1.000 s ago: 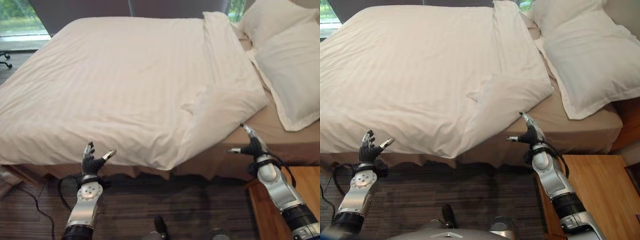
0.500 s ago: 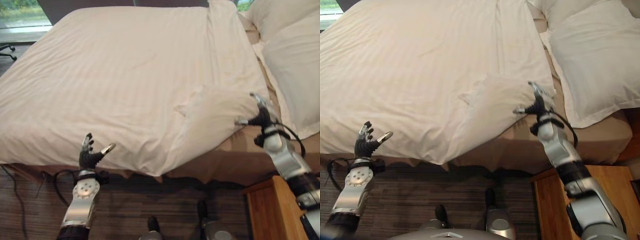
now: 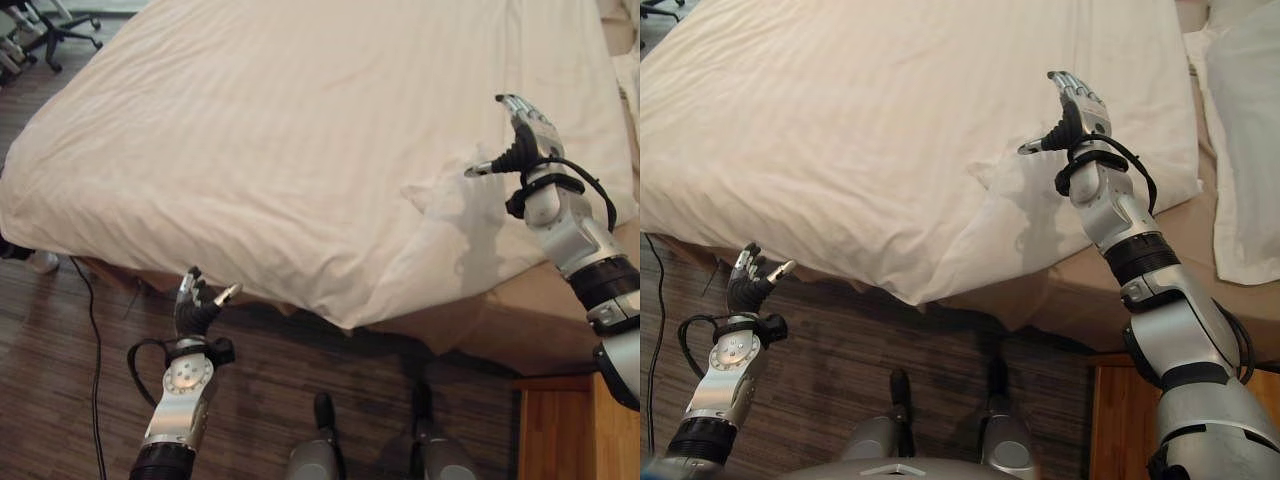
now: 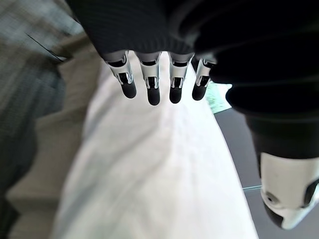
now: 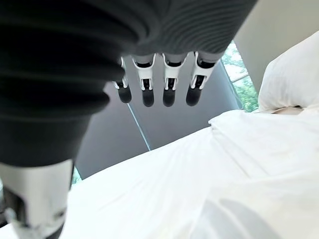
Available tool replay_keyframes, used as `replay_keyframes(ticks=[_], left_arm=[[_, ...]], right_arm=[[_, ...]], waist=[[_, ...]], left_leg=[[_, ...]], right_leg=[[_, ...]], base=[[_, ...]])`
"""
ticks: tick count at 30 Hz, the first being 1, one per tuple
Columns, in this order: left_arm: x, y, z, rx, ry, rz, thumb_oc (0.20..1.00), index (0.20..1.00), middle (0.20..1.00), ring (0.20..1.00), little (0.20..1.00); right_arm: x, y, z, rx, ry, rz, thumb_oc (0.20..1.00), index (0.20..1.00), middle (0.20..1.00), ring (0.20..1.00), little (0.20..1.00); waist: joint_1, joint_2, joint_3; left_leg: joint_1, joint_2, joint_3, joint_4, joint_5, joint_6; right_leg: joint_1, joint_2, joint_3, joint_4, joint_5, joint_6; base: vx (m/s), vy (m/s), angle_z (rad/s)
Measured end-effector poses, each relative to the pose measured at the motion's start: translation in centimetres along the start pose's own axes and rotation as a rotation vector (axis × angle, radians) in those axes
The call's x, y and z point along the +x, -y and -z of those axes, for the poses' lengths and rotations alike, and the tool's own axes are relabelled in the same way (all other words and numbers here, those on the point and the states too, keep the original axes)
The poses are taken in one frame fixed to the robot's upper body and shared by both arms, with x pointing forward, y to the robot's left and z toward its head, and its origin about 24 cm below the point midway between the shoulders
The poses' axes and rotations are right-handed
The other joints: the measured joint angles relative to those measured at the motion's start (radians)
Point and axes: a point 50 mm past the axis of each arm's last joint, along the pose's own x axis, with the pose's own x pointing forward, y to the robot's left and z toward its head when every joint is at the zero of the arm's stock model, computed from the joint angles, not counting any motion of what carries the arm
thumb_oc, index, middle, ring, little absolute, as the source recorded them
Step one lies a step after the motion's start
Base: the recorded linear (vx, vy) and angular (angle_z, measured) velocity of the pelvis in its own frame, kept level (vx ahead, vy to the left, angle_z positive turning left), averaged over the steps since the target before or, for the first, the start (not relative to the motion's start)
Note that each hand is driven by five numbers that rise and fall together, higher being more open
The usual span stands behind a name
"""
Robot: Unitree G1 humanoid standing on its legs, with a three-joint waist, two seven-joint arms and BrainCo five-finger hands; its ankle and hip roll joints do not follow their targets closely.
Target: Making the bed.
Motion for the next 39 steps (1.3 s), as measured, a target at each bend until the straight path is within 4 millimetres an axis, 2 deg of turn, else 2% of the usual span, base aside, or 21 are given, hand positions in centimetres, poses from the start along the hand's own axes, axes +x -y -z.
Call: replay_keyframes(ticks=[4,10,11,12,13,16,18,22,23,24,25,26,27,28,30,31,32,34,35,36,39], left_arm=[[-0.1,-0.9,-0.1,0.006,0.024,-0.020,1.000,1.000,1.000,1.000,1.000],[0.0,-1.3,-0.4,0.010,0.043,-0.021,1.000,1.000,1.000,1.000,1.000],[0.0,-1.4,-0.5,0.013,0.050,-0.020,1.000,1.000,1.000,1.000,1.000],[-0.1,-1.5,-0.5,0.012,0.054,-0.019,1.000,1.000,1.000,1.000,1.000],[-0.2,-1.7,-0.4,0.012,0.055,-0.023,1.000,1.000,1.000,1.000,1.000],[-0.4,-1.6,-0.1,0.006,0.041,-0.012,1.000,1.000,1.000,1.000,1.000],[-0.4,-1.4,-0.1,-0.005,0.045,-0.005,1.000,1.000,1.000,1.000,1.000],[-0.2,-1.0,-0.2,-0.016,0.044,0.003,1.000,1.000,1.000,1.000,1.000],[0.6,-0.7,-0.5,-0.009,0.041,0.003,1.000,1.000,1.000,1.000,1.000],[2.8,0.2,-0.9,0.027,0.004,0.003,1.000,1.000,1.000,1.000,1.000],[3.7,1.0,-1.2,0.022,-0.011,0.006,1.000,1.000,1.000,1.000,1.000],[4.0,2.2,-1.7,0.013,0.002,0.038,1.000,1.000,1.000,1.000,1.000],[3.7,3.2,-2.0,0.008,0.020,0.081,1.000,1.000,1.000,1.000,1.000],[3.5,3.4,-1.8,0.001,0.015,0.088,1.000,1.000,1.000,1.000,1.000],[2.6,4.6,-0.8,-0.032,-0.025,0.112,1.000,1.000,1.000,1.000,1.000],[1.9,4.8,0.3,-0.030,-0.062,0.120,1.000,1.000,1.000,1.000,1.000],[0.9,4.6,2.3,-0.007,-0.141,0.120,1.000,1.000,1.000,1.000,1.000],[-0.3,4.0,4.3,0.036,-0.216,0.115,1.000,1.000,1.000,1.000,1.000],[-0.7,3.7,5.0,0.045,-0.246,0.109,1.000,1.000,1.000,1.000,1.000],[-1.0,3.6,5.7,0.055,-0.282,0.111,1.000,1.000,1.000,1.000,1.000],[-1.4,3.9,7.3,0.073,-0.369,0.119,1.000,1.000,1.000,1.000,1.000]], right_arm=[[1.5,2.7,0.0,-0.070,-0.001,0.051,1.000,1.000,1.000,1.000,1.000],[2.0,5.5,1.0,-0.168,-0.010,0.090,1.000,1.000,1.000,1.000,1.000],[2.0,5.9,1.7,-0.190,-0.030,0.093,0.843,0.843,0.843,0.843,0.843],[2.0,6.1,2.2,-0.205,-0.046,0.091,0.539,0.539,0.539,0.539,0.539],[2.0,6.2,2.4,-0.206,-0.054,0.093,0.200,0.200,0.200,0.200,0.200],[1.6,6.0,3.3,-0.208,-0.075,0.083,0.200,0.200,0.200,0.200,0.200],[1.4,5.6,3.3,-0.202,-0.068,0.072,0.200,0.200,0.200,0.200,0.200],[-0.5,4.2,5.2,-0.133,-0.114,0.057,0.200,0.200,0.200,0.200,0.200],[-0.6,4.0,5.1,-0.128,-0.114,0.056,0.200,0.200,0.200,0.200,0.200],[-1.9,2.3,5.6,-0.003,-0.152,0.083,0.200,0.200,0.200,0.200,0.200],[-3.1,1.1,6.4,0.100,-0.201,0.106,0.200,0.200,0.200,0.200,0.200],[-4.5,-0.1,7.2,0.118,-0.232,0.081,0.200,0.200,0.200,0.200,0.200],[-5.9,-1.5,8.1,0.113,-0.263,0.039,0.200,0.200,0.200,0.200,0.200],[-6.6,-1.8,8.4,0.121,-0.275,0.031,0.200,0.200,0.200,0.200,0.200],[-10.3,-2.1,10.2,0.168,-0.341,0.051,0.200,0.200,0.200,0.200,0.200],[-12.6,-3.2,11.5,0.153,-0.397,0.007,0.200,0.200,0.200,0.200,0.200],[-15.7,-4.9,13.1,0.156,-0.486,-0.053,0.200,0.200,0.200,0.200,0.200],[-19.4,-6.9,14.4,0.145,-0.582,-0.145,0.200,0.200,0.200,0.200,0.200],[-21.0,-8.1,14.7,0.163,-0.628,-0.183,0.401,0.401,0.401,0.401,0.401],[-22.6,-9.3,15.0,0.174,-0.685,-0.217,1.000,1.000,1.000,1.000,1.000],[-23.5,-11.0,15.5,0.298,-0.816,-0.178,1.000,1.000,1.000,1.000,1.000]], waist=[[0.025,0.022,0.032],[0.047,0.067,0.076],[0.049,0.083,0.089],[0.049,0.090,0.091],[0.049,0.093,0.092],[0.042,0.098,0.095],[0.022,0.098,0.094],[0.004,0.097,0.094],[-0.014,0.099,0.093],[-0.034,0.100,0.091],[-0.048,0.098,0.090],[-0.062,0.091,0.087],[-0.094,0.070,0.075],[-0.125,0.058,0.070],[-0.157,0.046,0.066],[-0.173,0.034,0.054],[-0.187,0.018,0.038],[-0.211,0.009,0.006],[-0.212,0.006,-0.010],[-0.235,0.009,-0.024],[-0.257,0.017,-0.045]], left_leg=[[-0.073,0.001,-0.012,0.000,0.015,-0.004],[-0.147,-0.001,-0.025,0.001,0.027,-0.002],[-0.160,-0.004,-0.025,0.001,0.028,-0.001],[-0.173,-0.006,-0.022,0.001,0.028,0.000],[-0.184,-0.009,-0.016,0.001,0.028,0.000],[-0.199,-0.021,0.021,0.001,0.028,0.000],[-0.191,-0.028,0.035,0.001,0.028,0.000],[-0.138,-0.036,0.058,0.000,0.027,0.001],[-0.127,-0.038,0.058,0.000,0.024,0.001],[-0.102,-0.036,0.065,0.000,0.017,0.006],[-0.081,-0.035,0.063,0.000,0.013,0.012],[-0.065,-0.038,0.061,-0.001,0.009,0.015],[-0.050,-0.049,0.072,-0.003,-0.003,0.016],[-0.042,-0.055,0.085,-0.006,-0.005,0.019],[-0.007,-0.058,0.089,-0.006,-0.016,0.020],[0.011,-0.058,0.095,-0.007,-0.025,0.016],[0.052,-0.055,0.111,-0.007,-0.036,0.012],[0.073,-0.052,0.124,-0.007,-0.049,0.007],[0.078,-0.051,0.141,-0.007,-0.053,0.013],[0.087,-0.054,0.153,-0.007,-0.058,0.013],[0.111,-0.057,0.191,-0.007,-0.063,0.011]], right_leg=[[-0.067,0.002,-0.011,0.000,0.008,-0.005],[-0.133,0.001,-0.026,0.001,0.016,-0.010],[-0.146,-0.002,-0.027,0.001,0.016,-0.010],[-0.161,-0.004,-0.023,0.001,0.019,-0.007],[-0.176,-0.006,-0.017,0.001,0.021,-0.005],[-0.210,-0.017,0.017,0.001,0.028,-0.002],[-0.208,-0.021,0.028,0.001,0.029,0.000],[-0.163,-0.028,0.049,0.001,0.026,0.005],[-0.154,-0.027,0.053,0.001,0.021,0.010],[-0.131,-0.029,0.051,0.001,0.023,0.008],[-0.103,-0.027,0.046,0.001,0.022,0.010],[-0.085,-0.028,0.048,0.001,0.018,0.015],[-0.083,-0.037,0.072,0.000,0.016,0.021],[-0.082,-0.044,0.083,0.001,0.021,0.027],[-0.050,-0.050,0.083,0.001,0.020,0.030],[-0.038,-0.046,0.095,0.000,0.015,0.035],[-0.008,-0.046,0.110,0.000,0.004,0.038],[0.005,-0.043,0.126,0.000,-0.003,0.040],[0.005,-0.042,0.135,0.000,-0.002,0.039],[0.002,-0.042,0.155,-0.002,0.000,0.039],[0.003,-0.039,0.192,-0.005,0.004,0.041]], base=[[0.00,-0.073,0.08],[-0.03,-0.058,0.07],[-0.05,-0.013,0.01],[-0.07,-0.008,-0.05],[-0.06,0.006,-0.15],[-0.05,0.015,-0.23],[-0.02,0.047,-0.13],[0.03,0.086,-0.07],[0.06,0.095,-0.01],[0.07,0.096,0.09],[0.02,0.027,0.08],[0.02,0.045,-0.12],[0.02,0.044,-0.27],[0.03,0.038,-0.28],[0.02,0.004,-0.09],[0.03,-0.009,-0.28],[0.01,-0.017,-0.33],[-0.01,-0.013,-0.29],[-0.02,-0.026,-0.35],[-0.03,-0.034,-0.34],[-0.03,-0.015,-0.33]])
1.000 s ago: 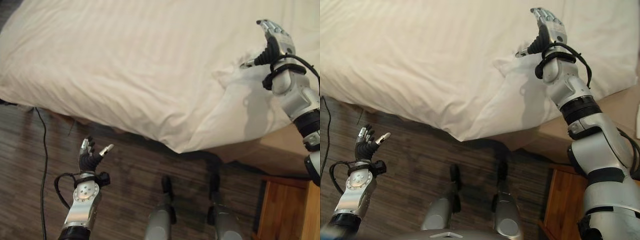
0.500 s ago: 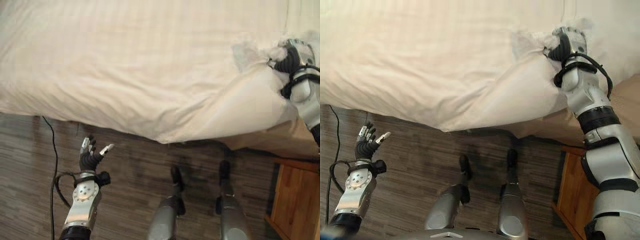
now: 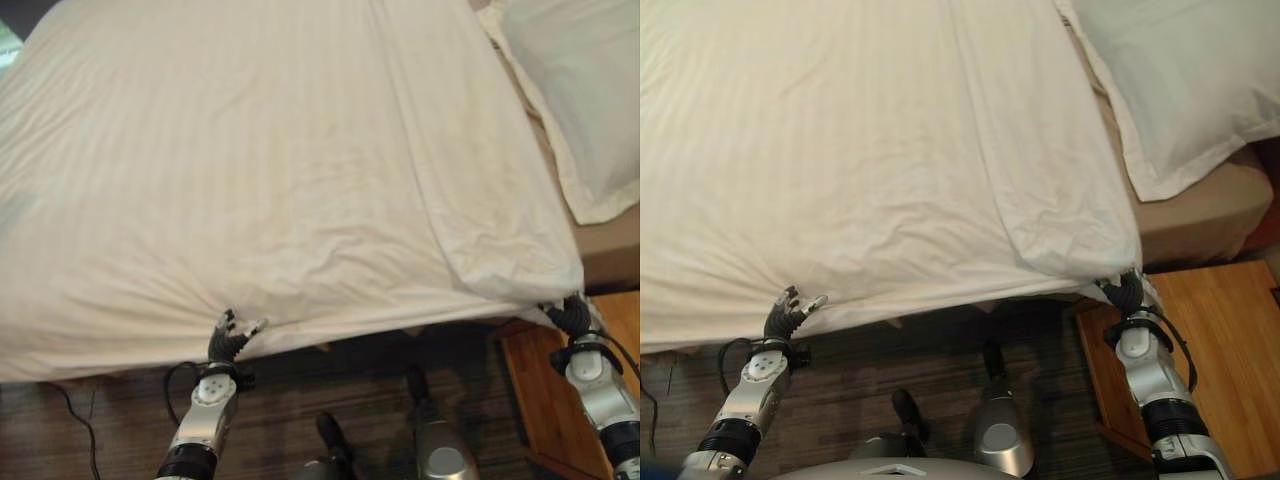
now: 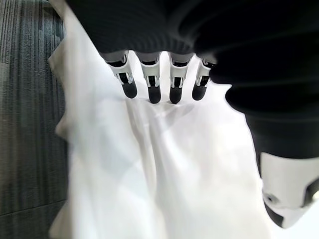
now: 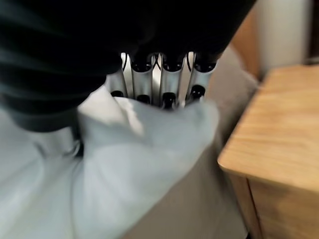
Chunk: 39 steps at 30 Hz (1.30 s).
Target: Making the bed.
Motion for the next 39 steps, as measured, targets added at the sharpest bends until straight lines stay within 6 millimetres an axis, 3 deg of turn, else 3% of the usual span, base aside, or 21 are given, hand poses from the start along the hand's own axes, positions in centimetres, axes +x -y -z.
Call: replay_keyframes(ticks=[2,4,6,7,9,11,13,16,18,19,20,21,23,25,26,28,31,33,35,36,39], left_arm=[[0.2,0.5,0.3,0.002,-0.022,0.008,1.000,1.000,1.000,1.000,1.000],[0.3,0.9,0.5,0.004,-0.037,0.012,1.000,1.000,1.000,1.000,1.000],[0.3,0.9,1.0,0.012,-0.057,0.012,1.000,1.000,1.000,1.000,1.000],[0.2,0.9,1.5,0.024,-0.080,0.013,1.000,1.000,1.000,1.000,1.000],[0.1,1.1,1.9,0.027,-0.091,0.016,1.000,1.000,1.000,1.000,1.000],[-0.1,1.4,2.6,0.037,-0.119,0.031,1.000,1.000,1.000,1.000,1.000],[-0.4,1.3,3.2,0.041,-0.131,0.035,1.000,1.000,1.000,1.000,1.000],[-1.4,1.1,4.3,0.032,-0.150,0.040,1.000,1.000,1.000,1.000,1.000],[-1.9,1.1,5.1,0.023,-0.174,0.042,1.000,1.000,1.000,1.000,1.000],[-2.3,0.9,5.3,-0.007,-0.174,0.026,1.000,1.000,1.000,1.000,1.000],[-2.6,0.9,5.6,-0.016,-0.182,0.025,1.000,1.000,1.000,1.000,1.000],[-2.5,1.1,5.4,-0.019,-0.173,0.030,1.000,1.000,1.000,1.000,1.000],[-2.2,1.0,4.7,-0.032,-0.147,0.025,1.000,1.000,1.000,1.000,1.000],[-2.1,1.0,4.5,-0.035,-0.143,0.023,1.000,1.000,1.000,1.000,1.000],[-2.2,0.9,4.8,-0.032,-0.154,0.023,1.000,1.000,1.000,1.000,1.000],[-2.2,1.0,5.0,-0.030,-0.168,0.029,1.000,1.000,1.000,1.000,1.000],[-2.0,1.3,4.4,-0.030,-0.150,0.040,1.000,1.000,1.000,1.000,1.000],[-2.0,1.7,4.3,-0.026,-0.148,0.056,1.000,1.000,1.000,1.000,1.000],[-1.9,2.2,3.9,-0.052,-0.133,0.073,1.000,1.000,1.000,1.000,1.000],[-1.9,2.5,3.7,-0.052,-0.122,0.085,1.000,1.000,1.000,1.000,1.000],[-1.8,2.8,2.8,-0.112,-0.075,0.093,1.000,1.000,1.000,1.000,1.000]], right_arm=[[0.4,0.0,0.6,0.005,-0.038,0.001,1.000,1.000,1.000,1.000,1.000],[0.3,-0.1,3.7,-0.043,-0.209,-0.007,1.000,1.000,1.000,1.000,1.000],[-1.5,-0.2,8.4,-0.103,-0.427,-0.033,1.000,1.000,1.000,1.000,1.000],[-4.0,-0.2,12.3,-0.151,-0.624,-0.064,1.000,1.000,1.000,1.000,1.000],[-7.6,0.2,16.2,-0.211,-0.816,-0.105,1.000,1.000,1.000,1.000,1.000],[-14.7,1.7,21.4,-0.283,-1.128,-0.155,1.000,1.000,1.000,1.000,1.000],[-16.0,2.3,22.2,-0.277,-1.186,-0.139,1.000,1.000,1.000,1.000,1.000],[-13.7,3.0,21.3,-0.254,-1.085,-0.091,1.000,1.000,1.000,1.000,1.000],[-9.5,4.1,18.7,-0.245,-0.889,-0.035,1.000,1.000,1.000,1.000,1.000],[-6.8,4.5,16.0,-0.199,-0.736,0.006,0.740,0.740,0.740,0.740,0.740],[-3.5,5.4,11.2,-0.182,-0.464,0.050,0.200,0.200,0.200,0.200,0.200],[-2.2,6.0,8.6,-0.152,-0.340,0.084,0.200,0.200,0.200,0.200,0.200],[0.2,6.6,1.7,-0.009,-0.068,0.140,0.200,0.200,0.200,0.200,0.200],[1.3,6.1,-1.9,0.141,0.036,0.160,0.200,0.200,0.200,0.200,0.200],[1.8,4.9,-4.3,0.331,0.077,0.142,0.200,0.200,0.200,0.200,0.200],[1.7,2.9,-6.9,0.622,0.114,0.089,0.200,0.200,0.200,0.200,0.200],[1.5,0.9,-8.7,0.909,0.118,0.008,0.200,0.200,0.200,0.200,0.200],[1.9,0.8,-11.0,1.039,0.152,-0.024,0.200,0.200,0.200,0.200,0.200],[2.8,2.7,-15.3,1.210,0.262,-0.021,0.200,0.200,0.200,0.200,0.200],[3.0,4.7,-17.9,1.316,0.366,0.000,0.200,0.200,0.200,0.200,0.200],[2.7,8.9,-22.5,1.571,0.556,0.060,0.200,0.200,0.200,0.200,0.200]], waist=[[-0.002,0.007,-0.006],[-0.006,0.007,-0.008],[-0.019,0.008,-0.008],[-0.027,0.009,-0.009],[-0.031,0.013,-0.011],[-0.034,0.019,-0.016],[-0.038,0.017,-0.021],[-0.048,0.009,-0.038],[-0.038,-0.008,-0.060],[-0.041,-0.012,-0.061],[-0.048,-0.015,-0.077],[-0.045,-0.022,-0.086],[-0.016,-0.045,-0.101],[0.002,-0.074,-0.105],[0.006,-0.088,-0.114],[0.000,-0.090,-0.120],[0.042,-0.056,-0.122],[0.057,-0.025,-0.114],[0.064,0.013,-0.091],[0.084,0.037,-0.074],[0.124,0.084,-0.043]], left_leg=[[0.009,-0.002,0.015,0.000,-0.007,0.001],[0.013,-0.002,0.032,0.000,-0.008,0.004],[0.013,-0.002,0.034,0.000,-0.008,0.004],[0.013,-0.001,0.038,0.000,-0.008,0.004],[0.013,0.001,0.041,0.000,-0.010,0.006],[0.041,0.006,0.036,0.000,-0.013,0.005],[0.045,0.007,0.032,0.000,-0.020,0.003],[0.051,0.010,0.029,0.000,-0.023,-0.002],[0.055,0.016,0.030,0.000,-0.023,-0.002],[0.058,0.018,0.034,0.000,-0.023,-0.002],[0.058,0.022,0.034,0.000,-0.023,-0.002],[0.062,0.025,0.033,0.000,-0.023,-0.002],[0.062,0.042,0.032,0.000,-0.021,-0.005],[0.059,0.049,0.032,0.000,-0.020,-0.005],[0.057,0.052,0.032,0.000,-0.019,-0.003],[0.058,0.051,0.032,0.000,-0.016,-0.005],[0.038,0.044,0.026,0.000,0.001,0.000],[0.018,0.034,0.022,0.000,0.002,0.001],[-0.020,0.019,0.006,0.000,0.015,0.008],[-0.043,0.011,0.001,0.000,0.024,0.016],[-0.080,0.005,-0.008,0.000,0.025,0.017]], right_leg=[[-0.001,0.001,0.017,0.000,0.000,-0.001],[-0.005,0.002,0.034,0.001,0.003,0.001],[-0.008,0.004,0.036,0.000,0.004,0.002],[-0.010,0.005,0.038,0.000,0.006,0.005],[-0.011,0.006,0.039,0.001,0.006,0.005],[0.021,0.010,0.029,0.001,0.002,0.002],[0.029,0.010,0.027,0.000,-0.001,0.002],[0.038,0.012,0.024,0.000,-0.004,-0.003],[0.039,0.017,0.022,0.001,-0.002,-0.004],[0.043,0.019,0.022,0.002,-0.002,-0.004],[0.040,0.023,0.026,0.000,-0.002,-0.004],[0.041,0.026,0.024,0.000,-0.003,-0.004],[0.041,0.044,0.023,0.001,-0.002,-0.005],[0.036,0.052,0.024,0.001,0.000,-0.008],[0.036,0.053,0.019,0.001,0.005,-0.014],[0.033,0.053,0.019,0.000,0.011,-0.018],[0.022,0.042,0.005,0.000,0.014,-0.018],[0.005,0.031,0.003,0.000,0.016,-0.014],[-0.026,0.016,-0.006,0.000,0.022,-0.008],[-0.044,0.005,-0.017,0.001,0.028,-0.006],[-0.076,-0.001,-0.021,0.000,0.030,-0.004]], base=[[-0.03,-0.016,-0.33],[-0.03,-0.028,-0.21],[0.00,-0.045,-0.05],[0.02,-0.052,-0.09],[0.02,-0.062,-0.08],[0.00,-0.078,0.02],[0.00,-0.048,0.06],[0.00,-0.023,0.01],[0.00,-0.027,-0.05],[0.00,-0.003,-0.13],[0.01,-0.002,-0.06],[0.00,0.000,0.00],[0.03,0.001,0.03],[0.05,-0.006,-0.04],[0.05,-0.009,-0.04],[0.02,-0.009,-0.06],[-0.05,-0.006,0.11],[-0.10,0.003,0.07],[-0.05,0.009,0.24],[-0.07,0.008,0.24],[-0.03,-0.020,0.14]])
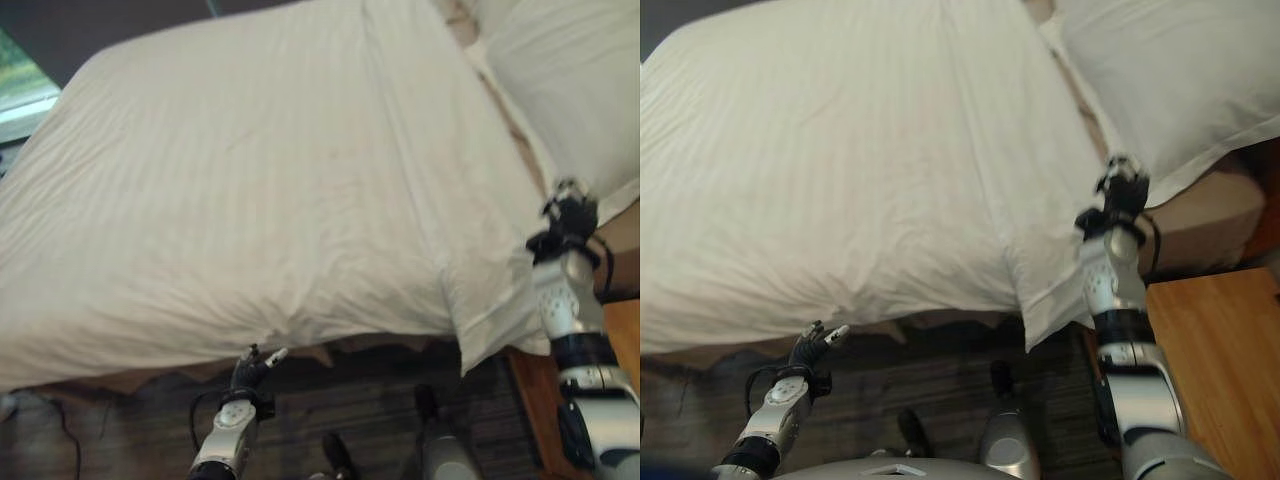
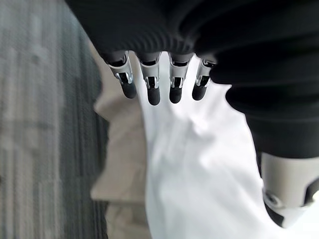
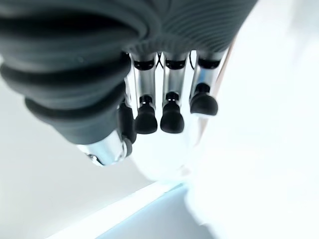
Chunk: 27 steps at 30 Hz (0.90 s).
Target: Making the bed.
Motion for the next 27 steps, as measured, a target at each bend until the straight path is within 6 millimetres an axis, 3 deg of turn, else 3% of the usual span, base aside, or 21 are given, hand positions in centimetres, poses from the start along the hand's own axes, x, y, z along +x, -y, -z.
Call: replay_keyframes(ticks=[2,4,6,9,11,12,15,17,20,22,23,24,25,26,27], left_arm=[[0.0,-0.1,-0.1,-0.028,0.009,-0.004,1.000,1.000,1.000,1.000,1.000],[0.1,-0.1,-0.5,-0.031,0.034,-0.003,1.000,1.000,1.000,1.000,1.000],[0.1,0.0,-0.7,-0.030,0.046,0.001,1.000,1.000,1.000,1.000,1.000],[0.6,0.5,-2.0,-0.039,0.092,0.014,1.000,1.000,1.000,1.000,1.000],[0.6,0.4,-2.2,-0.054,0.097,0.010,1.000,1.000,1.000,1.000,1.000],[0.6,0.2,-2.2,-0.081,0.100,0.000,1.000,1.000,1.000,1.000,1.000],[0.7,0.1,-1.5,-0.079,0.071,-0.010,1.000,1.000,1.000,1.000,1.000],[0.7,-0.4,-0.4,-0.070,0.023,-0.030,1.000,1.000,1.000,1.000,1.000],[0.9,-0.9,-0.1,-0.084,0.002,-0.041,1.000,1.000,1.000,1.000,1.000],[1.0,-1.0,-0.2,-0.114,-0.003,-0.042,1.000,1.000,1.000,1.000,1.000],[1.0,-1.2,0.3,-0.120,-0.034,-0.048,1.000,1.000,1.000,1.000,1.000],[1.2,-0.9,0.2,-0.120,-0.042,-0.038,1.000,1.000,1.000,1.000,1.000],[1.4,-0.8,0.9,-0.122,-0.088,-0.040,1.000,1.000,1.000,1.000,1.000],[1.4,-0.7,1.0,-0.122,-0.099,-0.036,1.000,1.000,1.000,1.000,1.000],[1.2,-0.8,1.2,-0.128,-0.104,-0.039,1.000,1.000,1.000,1.000,1.000]], right_arm=[[1.0,-1.8,-2.0,0.112,0.095,-0.017,0.200,0.200,0.200,0.200,0.200],[1.4,-2.1,-3.2,0.171,0.150,-0.014,0.200,0.200,0.200,0.200,0.200],[1.5,-1.9,-3.7,0.207,0.178,0.001,0.200,0.200,0.200,0.200,0.200],[1.8,0.8,-5.2,0.302,0.259,0.129,0.200,0.200,0.200,0.200,0.200],[1.7,2.4,-4.9,0.316,0.252,0.196,0.200,0.200,0.200,0.200,0.200],[1.3,4.0,-4.0,0.320,0.228,0.261,0.200,0.200,0.200,0.200,0.200],[-0.1,5.9,-2.1,0.309,0.202,0.289,0.200,0.200,0.200,0.200,0.200],[-0.1,4.5,-1.7,0.316,0.192,0.209,0.200,0.200,0.200,0.200,0.200],[0.2,3.9,-1.1,0.305,0.143,0.168,0.200,0.200,0.200,0.200,0.200],[-0.6,5.3,0.0,0.286,0.101,0.204,0.200,0.200,0.200,0.200,0.200],[-2.4,9.6,2.1,0.257,0.011,0.377,0.200,0.200,0.200,0.200,0.200],[-3.7,12.3,2.9,0.213,-0.037,0.468,0.200,0.200,0.200,0.200,0.200],[-7.4,18.4,4.3,0.104,-0.154,0.677,0.200,0.200,0.200,0.200,0.200],[-9.9,21.4,4.5,0.061,-0.201,0.810,0.200,0.200,0.200,0.200,0.200],[-13.9,25.3,4.2,-0.003,-0.247,0.982,0.200,0.200,0.200,0.200,0.200]], waist=[[0.020,0.033,0.019],[0.029,0.044,0.028],[0.039,0.053,0.036],[0.042,0.108,0.088],[0.040,0.131,0.096],[0.036,0.157,0.107],[0.007,0.197,0.121],[-0.015,0.204,0.121],[-0.063,0.212,0.115],[-0.093,0.209,0.112],[-0.118,0.198,0.097],[-0.136,0.195,0.094],[-0.148,0.193,0.091],[-0.156,0.192,0.090],[-0.184,0.193,0.089]], left_leg=[[-0.017,-0.001,-0.019,0.000,0.005,-0.001],[-0.036,0.000,-0.024,0.000,0.009,-0.003],[-0.048,-0.002,-0.026,0.000,0.014,-0.002],[-0.075,-0.014,-0.043,0.001,0.018,0.002],[-0.087,-0.018,-0.044,0.001,0.017,0.002],[-0.097,-0.024,-0.041,0.000,0.017,0.002],[-0.113,-0.043,-0.030,0.000,0.018,0.004],[-0.113,-0.055,-0.011,0.000,0.011,0.013],[-0.111,-0.080,0.014,-0.001,-0.004,0.022],[-0.104,-0.087,0.034,0.000,-0.020,0.018],[-0.100,-0.091,0.048,-0.001,-0.030,0.018],[-0.096,-0.094,0.057,0.001,-0.032,0.017],[-0.081,-0.095,0.068,0.000,-0.035,0.016],[-0.074,-0.096,0.069,-0.001,-0.036,0.016],[-0.069,-0.096,0.070,-0.001,-0.044,0.019]], right_leg=[[-0.007,-0.002,-0.019,0.000,-0.002,0.002],[-0.023,-0.002,-0.025,0.005,-0.002,0.002],[-0.035,-0.003,-0.027,0.002,-0.004,0.004],[-0.052,-0.014,-0.041,0.002,-0.006,0.007],[-0.063,-0.017,-0.042,0.005,-0.008,0.009],[-0.077,-0.027,-0.038,0.005,-0.008,0.012],[-0.107,-0.042,-0.013,0.001,-0.008,0.024],[-0.122,-0.047,0.015,0.004,-0.004,0.034],[-0.142,-0.067,0.061,0.001,0.000,0.051],[-0.151,-0.069,0.077,0.001,0.001,0.056],[-0.157,-0.074,0.100,0.002,0.002,0.061],[-0.160,-0.070,0.107,0.004,0.003,0.061],[-0.147,-0.070,0.114,0.005,0.006,0.061],[-0.146,-0.069,0.125,0.005,0.008,0.059],[-0.152,-0.069,0.143,0.005,0.009,0.061]], base=[[-0.03,-0.025,0.21],[-0.03,-0.038,0.10],[-0.03,-0.035,0.08],[-0.05,-0.005,0.15],[-0.04,0.041,0.02],[0.01,0.118,-0.02],[0.07,0.162,-0.16],[0.06,0.154,-0.37],[0.07,0.102,-0.28],[0.08,0.067,-0.26],[0.07,0.050,-0.32],[0.08,0.049,-0.38],[0.02,-0.005,-0.27],[0.02,0.000,-0.42],[0.01,-0.006,-0.43]])
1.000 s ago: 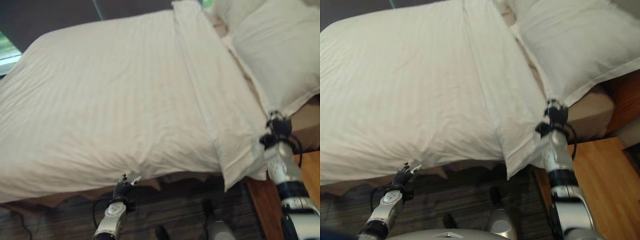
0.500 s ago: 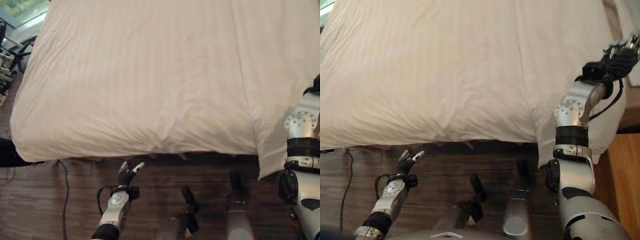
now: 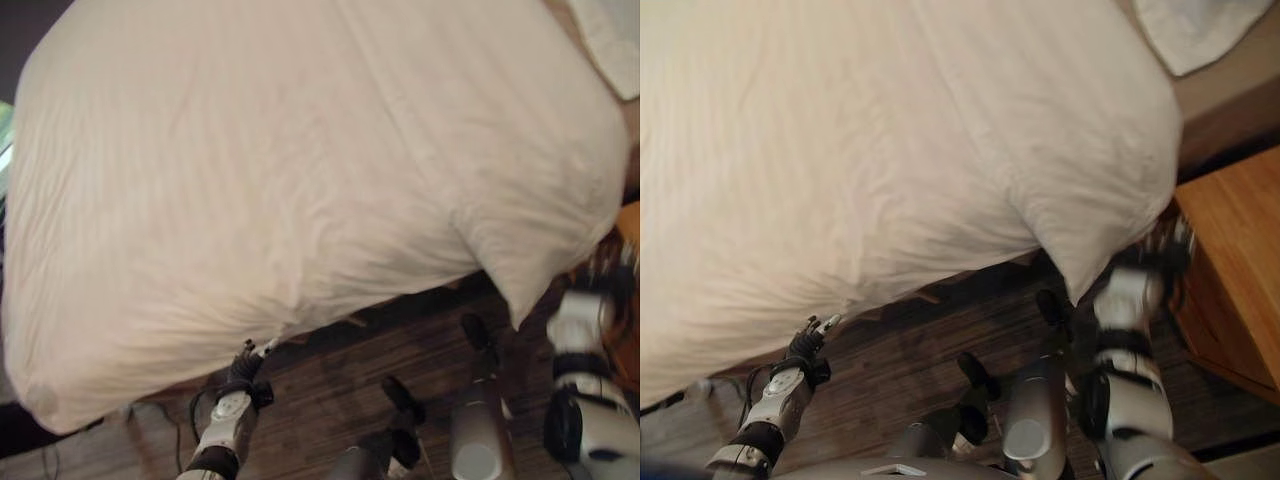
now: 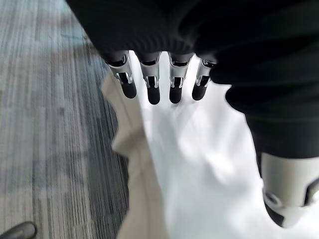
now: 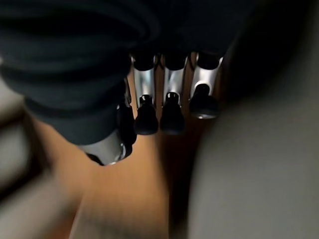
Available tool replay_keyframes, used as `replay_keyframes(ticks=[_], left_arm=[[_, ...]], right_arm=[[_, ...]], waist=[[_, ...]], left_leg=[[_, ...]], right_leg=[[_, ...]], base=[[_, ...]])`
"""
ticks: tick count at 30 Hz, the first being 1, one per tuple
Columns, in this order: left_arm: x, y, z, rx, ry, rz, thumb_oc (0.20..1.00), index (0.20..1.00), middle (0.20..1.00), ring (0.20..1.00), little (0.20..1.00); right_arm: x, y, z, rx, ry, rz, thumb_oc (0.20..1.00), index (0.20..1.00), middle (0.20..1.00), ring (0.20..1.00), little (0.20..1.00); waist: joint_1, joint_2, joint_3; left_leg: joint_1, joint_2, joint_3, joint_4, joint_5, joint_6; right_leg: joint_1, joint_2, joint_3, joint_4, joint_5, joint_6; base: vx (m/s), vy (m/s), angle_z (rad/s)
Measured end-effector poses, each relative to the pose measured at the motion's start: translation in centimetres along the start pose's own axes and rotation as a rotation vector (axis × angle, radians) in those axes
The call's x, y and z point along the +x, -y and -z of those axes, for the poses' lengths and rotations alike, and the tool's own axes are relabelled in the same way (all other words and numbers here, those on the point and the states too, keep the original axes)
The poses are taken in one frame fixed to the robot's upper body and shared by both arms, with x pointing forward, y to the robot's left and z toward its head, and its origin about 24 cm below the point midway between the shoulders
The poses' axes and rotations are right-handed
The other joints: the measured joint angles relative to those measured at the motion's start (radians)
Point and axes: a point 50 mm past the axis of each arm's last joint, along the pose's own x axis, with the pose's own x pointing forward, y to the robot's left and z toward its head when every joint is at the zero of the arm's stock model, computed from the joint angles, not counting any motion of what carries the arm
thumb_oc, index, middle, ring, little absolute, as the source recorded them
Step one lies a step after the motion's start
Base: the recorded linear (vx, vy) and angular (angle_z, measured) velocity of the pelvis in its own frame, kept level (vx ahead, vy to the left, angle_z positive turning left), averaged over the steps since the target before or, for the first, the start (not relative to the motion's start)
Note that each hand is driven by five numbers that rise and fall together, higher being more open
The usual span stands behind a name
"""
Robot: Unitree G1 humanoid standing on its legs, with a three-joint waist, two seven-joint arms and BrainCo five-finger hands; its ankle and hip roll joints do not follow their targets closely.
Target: Making the bed.
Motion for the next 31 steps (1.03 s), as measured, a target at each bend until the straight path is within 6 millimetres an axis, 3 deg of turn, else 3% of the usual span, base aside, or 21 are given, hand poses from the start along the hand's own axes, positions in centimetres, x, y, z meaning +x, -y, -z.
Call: replay_keyframes(ticks=[3,5,6,8,9,12,13,16,18,20,22,26,31], left_arm=[[0.3,0.4,0.0,-0.023,-0.021,-0.008,1.000,1.000,1.000,1.000,1.000],[0.1,0.5,0.8,-0.032,-0.046,-0.018,1.000,1.000,1.000,1.000,1.000],[-0.3,0.0,1.7,-0.031,-0.071,-0.028,1.000,1.000,1.000,1.000,1.000],[-0.7,0.1,2.7,-0.036,-0.095,-0.029,1.000,1.000,1.000,1.000,1.000],[-1.1,0.5,3.2,-0.052,-0.105,-0.019,1.000,1.000,1.000,1.000,1.000],[-1.9,1.0,4.1,-0.077,-0.110,0.004,1.000,1.000,1.000,1.000,1.000],[-2.3,1.0,4.8,-0.059,-0.130,0.013,1.000,1.000,1.000,1.000,1.000],[-2.9,1.5,5.5,0.019,-0.145,0.061,1.000,1.000,1.000,1.000,1.000],[-3.0,1.9,3.1,0.114,-0.029,0.118,1.000,1.000,1.000,1.000,1.000],[-3.2,2.3,0.4,0.171,0.095,0.158,1.000,1.000,1.000,1.000,1.000],[-4.0,2.6,-5.1,0.240,0.339,0.209,1.000,1.000,1.000,1.000,1.000],[-6.5,2.9,-10.7,0.302,0.631,0.242,1.000,1.000,1.000,1.000,1.000],[-6.7,3.0,-11.2,0.307,0.673,0.233,1.000,1.000,1.000,1.000,1.000]], right_arm=[[0.7,6.7,-2.0,-0.105,0.017,0.170,0.200,0.200,0.200,0.200,0.200],[0.7,8.9,-3.3,-0.175,0.030,0.206,0.200,0.200,0.200,0.200,0.200],[0.4,8.6,-2.6,-0.255,0.004,0.161,1.000,1.000,1.000,1.000,1.000],[-0.1,7.4,-1.3,-0.380,-0.026,0.056,1.000,1.000,1.000,1.000,1.000],[-1.2,5.6,0.6,-0.619,-0.056,-0.123,1.000,1.000,1.000,1.000,1.000],[-3.8,2.6,3.5,-0.896,-0.078,-0.450,1.000,1.000,1.000,1.000,1.000],[-4.5,1.2,4.3,-0.950,-0.063,-0.538,1.000,1.000,1.000,1.000,1.000],[-6.3,-0.9,5.0,-1.131,0.009,-0.735,1.000,1.000,1.000,1.000,1.000],[-8.4,-1.3,6.0,-1.222,0.040,-0.896,1.000,1.000,1.000,1.000,1.000],[-9.5,-1.3,6.8,-1.264,0.047,-0.964,1.000,1.000,1.000,1.000,1.000],[-10.3,-0.8,7.4,-1.321,0.064,-1.013,1.000,1.000,1.000,1.000,1.000],[-12.3,-1.3,7.6,-1.372,0.136,-1.140,1.000,1.000,1.000,1.000,1.000],[-12.6,-1.0,7.9,-1.393,0.134,-1.166,1.000,1.000,1.000,1.000,1.000]], waist=[[-0.059,-0.013,0.000],[-0.049,-0.061,-0.034],[-0.039,-0.101,-0.070],[-0.035,-0.146,-0.096],[0.005,-0.205,-0.124],[0.045,-0.296,-0.172],[0.076,-0.331,-0.196],[0.103,-0.378,-0.212],[0.127,-0.408,-0.227],[0.135,-0.420,-0.233],[0.144,-0.428,-0.244],[0.141,-0.423,-0.242],[0.138,-0.422,-0.248]], left_leg=[[0.032,0.004,0.000,0.000,-0.021,-0.005],[0.063,0.020,-0.006,0.000,-0.034,-0.007],[0.076,0.033,-0.015,0.000,-0.034,-0.008],[0.093,0.047,-0.036,0.000,-0.032,-0.010],[0.121,0.065,-0.045,0.000,-0.028,-0.017],[0.144,0.093,-0.065,0.000,-0.015,-0.030],[0.147,0.104,-0.071,0.000,-0.008,-0.038],[0.166,0.109,-0.123,0.000,-0.004,-0.038],[0.175,0.116,-0.149,0.000,0.002,-0.037],[0.173,0.117,-0.174,0.000,0.004,-0.035],[0.180,0.116,-0.195,0.000,0.012,-0.031],[0.208,0.117,-0.198,0.000,0.014,-0.040],[0.216,0.122,-0.193,0.000,0.011,-0.043]], right_leg=[[0.023,0.013,0.018,0.001,-0.001,0.006],[0.060,0.023,0.010,0.000,-0.007,0.000],[0.078,0.031,-0.006,0.000,-0.007,0.000],[0.108,0.038,-0.033,0.000,-0.012,-0.009],[0.140,0.051,-0.055,0.000,-0.012,-0.013],[0.180,0.069,-0.091,0.000,-0.019,-0.036],[0.192,0.074,-0.108,0.000,-0.021,-0.039],[0.253,0.064,-0.170,-0.002,-0.035,-0.049],[0.284,0.061,-0.214,-0.002,-0.049,-0.055],[0.302,0.059,-0.240,-0.001,-0.049,-0.056],[0.318,0.056,-0.262,-0.001,-0.058,-0.053],[0.349,0.058,-0.267,-0.001,-0.061,-0.049],[0.352,0.062,-0.261,-0.001,-0.064,-0.046]], base=[[0.00,-0.007,-0.27],[-0.02,-0.012,0.00],[-0.02,-0.039,0.14],[-0.04,-0.057,0.29],[-0.06,-0.063,0.26],[-0.04,-0.030,0.37],[-0.01,-0.045,0.40],[0.01,-0.049,0.61],[0.00,-0.008,0.58],[0.02,0.003,0.43],[0.03,0.000,0.34],[0.00,0.001,0.04],[0.01,0.021,-0.04]])
